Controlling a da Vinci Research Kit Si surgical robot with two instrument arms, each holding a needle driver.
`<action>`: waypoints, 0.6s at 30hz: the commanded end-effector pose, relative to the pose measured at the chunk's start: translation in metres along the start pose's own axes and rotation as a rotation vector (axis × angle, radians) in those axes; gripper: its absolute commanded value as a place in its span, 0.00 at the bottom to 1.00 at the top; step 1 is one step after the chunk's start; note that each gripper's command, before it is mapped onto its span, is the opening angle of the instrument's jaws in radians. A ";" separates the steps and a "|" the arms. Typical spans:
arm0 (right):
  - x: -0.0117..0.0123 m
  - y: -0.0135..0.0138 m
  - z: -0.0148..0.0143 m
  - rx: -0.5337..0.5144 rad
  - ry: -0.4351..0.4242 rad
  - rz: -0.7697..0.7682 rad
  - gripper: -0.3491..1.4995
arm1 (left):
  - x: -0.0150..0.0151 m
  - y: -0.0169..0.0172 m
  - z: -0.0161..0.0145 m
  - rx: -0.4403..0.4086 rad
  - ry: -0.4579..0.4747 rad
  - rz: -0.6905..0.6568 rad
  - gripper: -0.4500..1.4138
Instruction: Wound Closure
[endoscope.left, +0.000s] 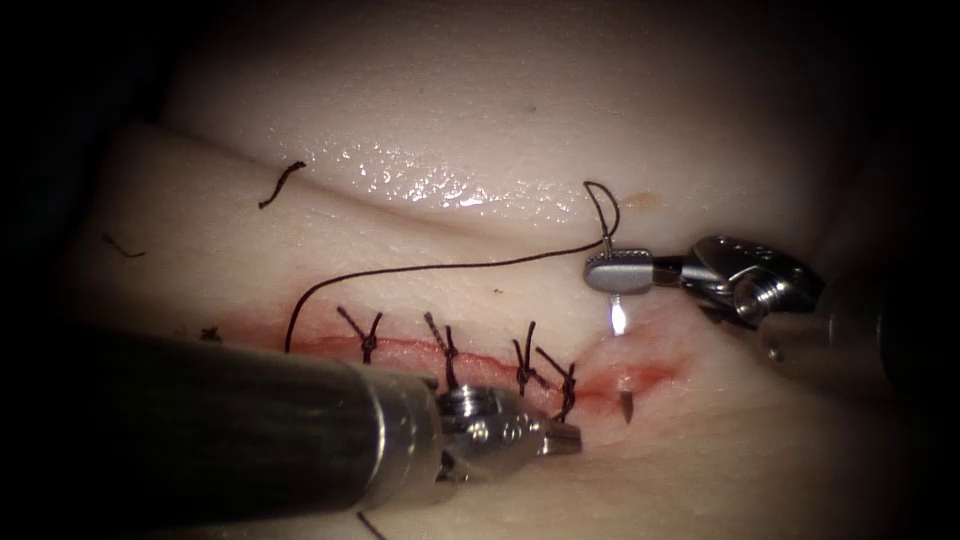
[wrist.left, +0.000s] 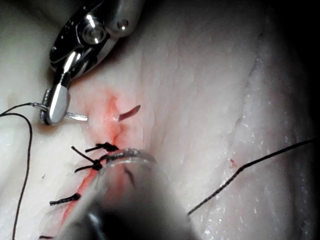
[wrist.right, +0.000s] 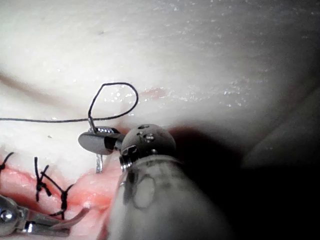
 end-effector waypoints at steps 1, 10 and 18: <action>-0.0005 -0.0001 0.0008 -0.002 -0.008 0.008 0.00 | 0.0000 0.0002 0.0010 -0.002 0.000 0.001 0.00; -0.0010 -0.0038 -0.0004 0.041 -0.021 0.099 0.00 | 0.0003 0.0003 0.0011 0.006 0.016 0.020 0.00; 0.0006 -0.0029 -0.0008 0.170 0.083 0.198 0.96 | 0.0011 0.0002 0.0008 0.026 0.166 0.159 0.00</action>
